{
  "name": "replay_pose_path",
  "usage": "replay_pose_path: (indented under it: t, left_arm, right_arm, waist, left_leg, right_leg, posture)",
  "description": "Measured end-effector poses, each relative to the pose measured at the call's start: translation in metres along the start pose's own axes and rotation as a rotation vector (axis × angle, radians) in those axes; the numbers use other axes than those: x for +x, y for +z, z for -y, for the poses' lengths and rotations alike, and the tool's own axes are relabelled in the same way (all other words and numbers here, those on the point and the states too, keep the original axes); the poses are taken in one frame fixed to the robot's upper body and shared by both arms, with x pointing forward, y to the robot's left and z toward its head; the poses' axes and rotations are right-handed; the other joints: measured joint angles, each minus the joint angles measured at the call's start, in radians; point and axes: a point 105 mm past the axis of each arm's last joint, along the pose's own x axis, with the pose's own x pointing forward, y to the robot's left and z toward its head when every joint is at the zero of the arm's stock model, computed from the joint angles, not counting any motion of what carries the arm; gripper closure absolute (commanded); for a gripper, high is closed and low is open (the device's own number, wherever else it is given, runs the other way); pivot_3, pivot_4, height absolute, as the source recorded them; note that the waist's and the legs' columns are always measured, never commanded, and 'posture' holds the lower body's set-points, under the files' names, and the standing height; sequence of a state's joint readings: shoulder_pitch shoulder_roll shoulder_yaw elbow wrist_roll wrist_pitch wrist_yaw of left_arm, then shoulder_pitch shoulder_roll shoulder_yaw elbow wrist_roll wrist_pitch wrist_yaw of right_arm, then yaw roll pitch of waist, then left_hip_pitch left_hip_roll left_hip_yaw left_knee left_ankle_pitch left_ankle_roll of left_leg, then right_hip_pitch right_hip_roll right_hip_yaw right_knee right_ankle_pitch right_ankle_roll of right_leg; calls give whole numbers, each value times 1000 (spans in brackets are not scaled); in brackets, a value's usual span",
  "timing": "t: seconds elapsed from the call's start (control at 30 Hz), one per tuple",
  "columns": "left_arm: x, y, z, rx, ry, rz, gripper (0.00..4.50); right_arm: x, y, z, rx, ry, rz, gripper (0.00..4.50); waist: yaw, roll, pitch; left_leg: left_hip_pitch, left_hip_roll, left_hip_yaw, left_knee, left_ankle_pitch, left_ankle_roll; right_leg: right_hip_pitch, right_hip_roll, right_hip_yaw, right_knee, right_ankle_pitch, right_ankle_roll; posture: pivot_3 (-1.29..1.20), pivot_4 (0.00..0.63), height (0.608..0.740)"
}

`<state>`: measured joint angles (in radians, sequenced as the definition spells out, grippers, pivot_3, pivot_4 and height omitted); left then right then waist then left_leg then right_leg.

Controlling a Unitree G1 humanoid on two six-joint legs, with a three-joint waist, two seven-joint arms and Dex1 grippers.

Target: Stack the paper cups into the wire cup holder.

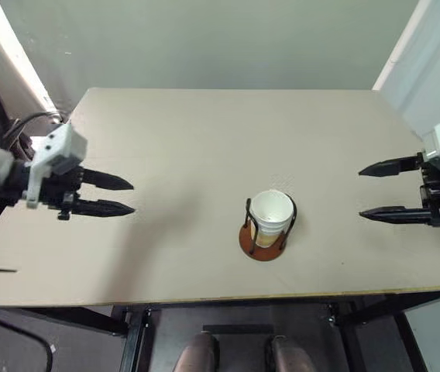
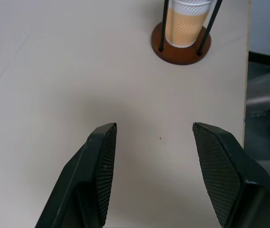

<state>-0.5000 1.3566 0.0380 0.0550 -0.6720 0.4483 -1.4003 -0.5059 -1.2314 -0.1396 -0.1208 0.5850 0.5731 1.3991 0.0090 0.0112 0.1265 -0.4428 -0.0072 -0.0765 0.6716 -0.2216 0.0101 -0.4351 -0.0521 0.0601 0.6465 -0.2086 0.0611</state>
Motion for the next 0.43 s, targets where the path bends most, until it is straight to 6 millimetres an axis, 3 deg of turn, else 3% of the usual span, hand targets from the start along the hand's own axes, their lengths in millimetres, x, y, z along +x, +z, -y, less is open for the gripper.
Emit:
replay_pose_path:
  t: [0.43]
  left_arm:
    - [5,4,7,-26,41,62,1800]
  right_arm:
    - [-2,5,2,-12,-1,6,0]
  waist:
    - [-3,0,0]
  left_leg:
    - [7,5,-2,-10,6,-10]
  right_leg:
    - [0,7,1,1,4,-11]
  posture:
    - [0,150,740]
